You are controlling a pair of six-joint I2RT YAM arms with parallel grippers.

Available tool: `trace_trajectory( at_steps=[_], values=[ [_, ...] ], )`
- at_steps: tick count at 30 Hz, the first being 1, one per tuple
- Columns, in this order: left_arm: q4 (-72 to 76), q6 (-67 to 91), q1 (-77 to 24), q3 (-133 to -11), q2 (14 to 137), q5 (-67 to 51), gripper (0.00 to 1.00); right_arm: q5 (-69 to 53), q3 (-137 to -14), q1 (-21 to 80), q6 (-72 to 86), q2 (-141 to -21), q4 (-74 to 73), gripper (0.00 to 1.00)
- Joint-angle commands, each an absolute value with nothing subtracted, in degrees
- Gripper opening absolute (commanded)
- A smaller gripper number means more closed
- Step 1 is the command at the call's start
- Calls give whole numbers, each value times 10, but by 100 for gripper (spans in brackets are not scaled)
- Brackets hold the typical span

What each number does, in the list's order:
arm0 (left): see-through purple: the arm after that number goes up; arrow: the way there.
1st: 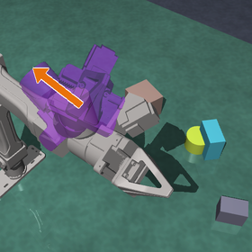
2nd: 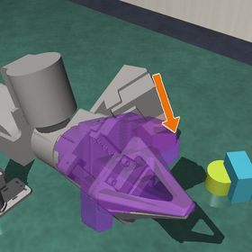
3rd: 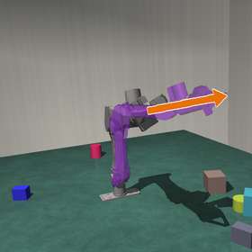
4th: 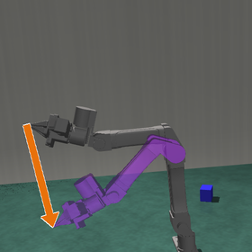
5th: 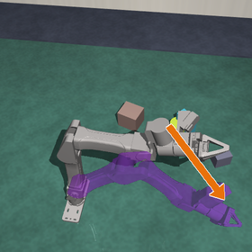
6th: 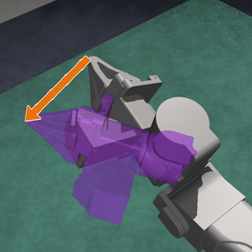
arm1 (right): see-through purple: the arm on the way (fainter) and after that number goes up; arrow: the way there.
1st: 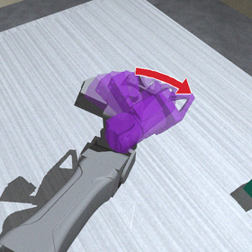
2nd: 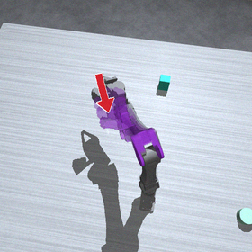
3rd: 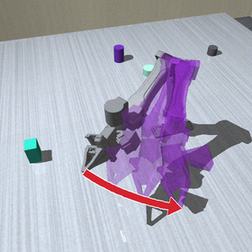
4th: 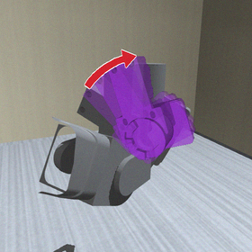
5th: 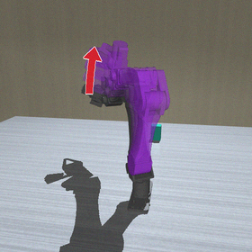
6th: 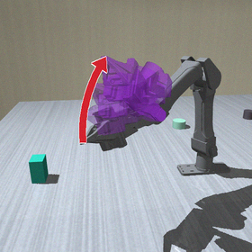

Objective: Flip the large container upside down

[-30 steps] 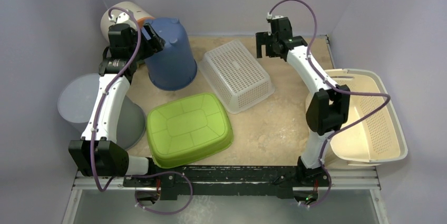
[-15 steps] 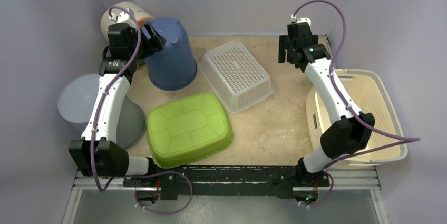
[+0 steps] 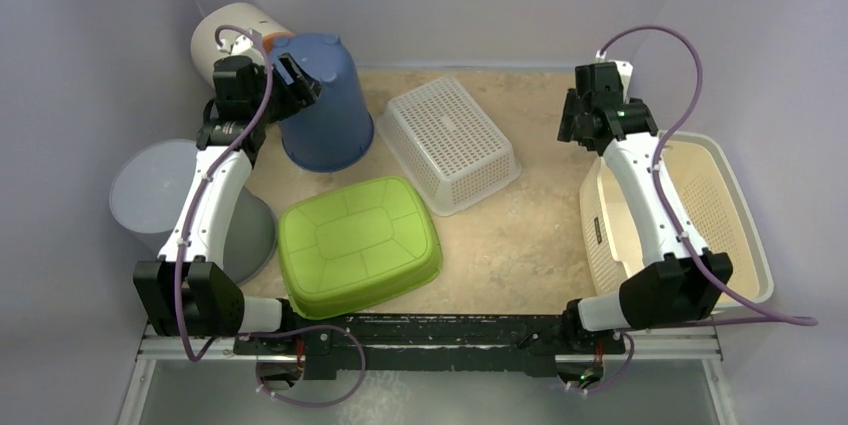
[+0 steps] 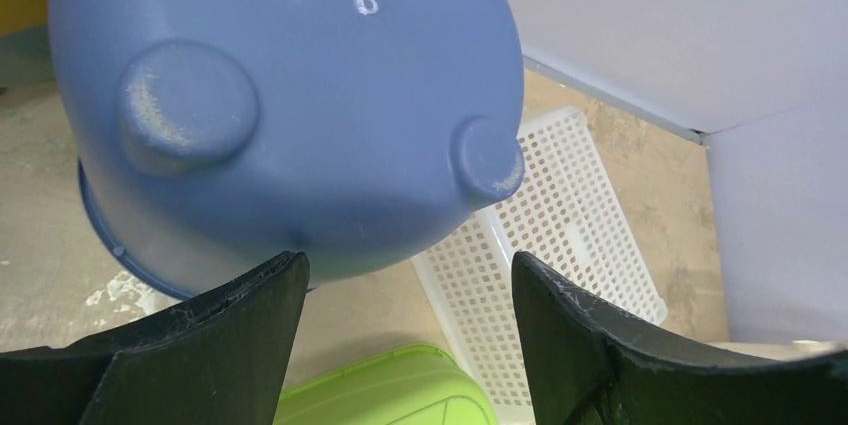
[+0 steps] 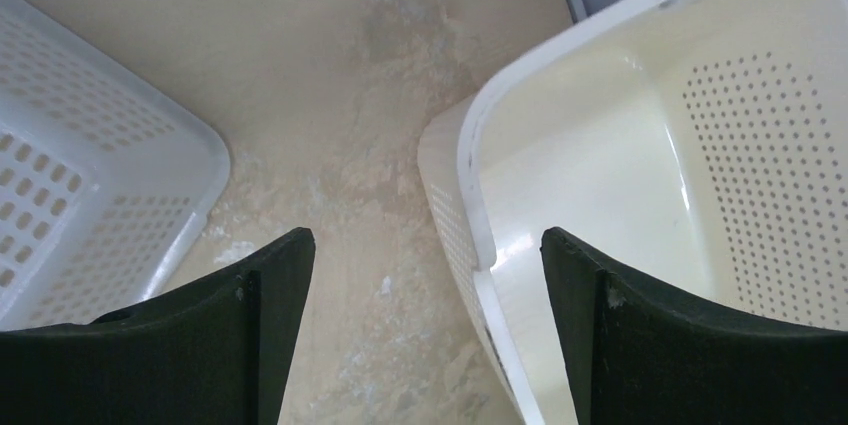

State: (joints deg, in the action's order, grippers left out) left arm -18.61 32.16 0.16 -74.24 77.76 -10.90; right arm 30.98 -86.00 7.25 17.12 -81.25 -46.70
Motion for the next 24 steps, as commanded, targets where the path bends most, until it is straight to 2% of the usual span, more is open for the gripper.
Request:
trace_trajectory(
  at_steps=[1,7,17,22,24],
  values=[
    [-120,350,6,-729,749,-137,73,306,-806,73,217,-779,-480,84],
    [-116,356,6,-712,736,-146,72,312,-769,60,221,-787,-448,81],
    [-129,346,6,-713,735,-148,70,362,-803,39,171,-874,-385,78],
    [-139,337,6,-706,731,-141,70,362,-814,9,159,-894,-357,65],
    [-139,338,6,-702,730,-140,69,360,-822,4,154,-899,-346,55]
  ],
)
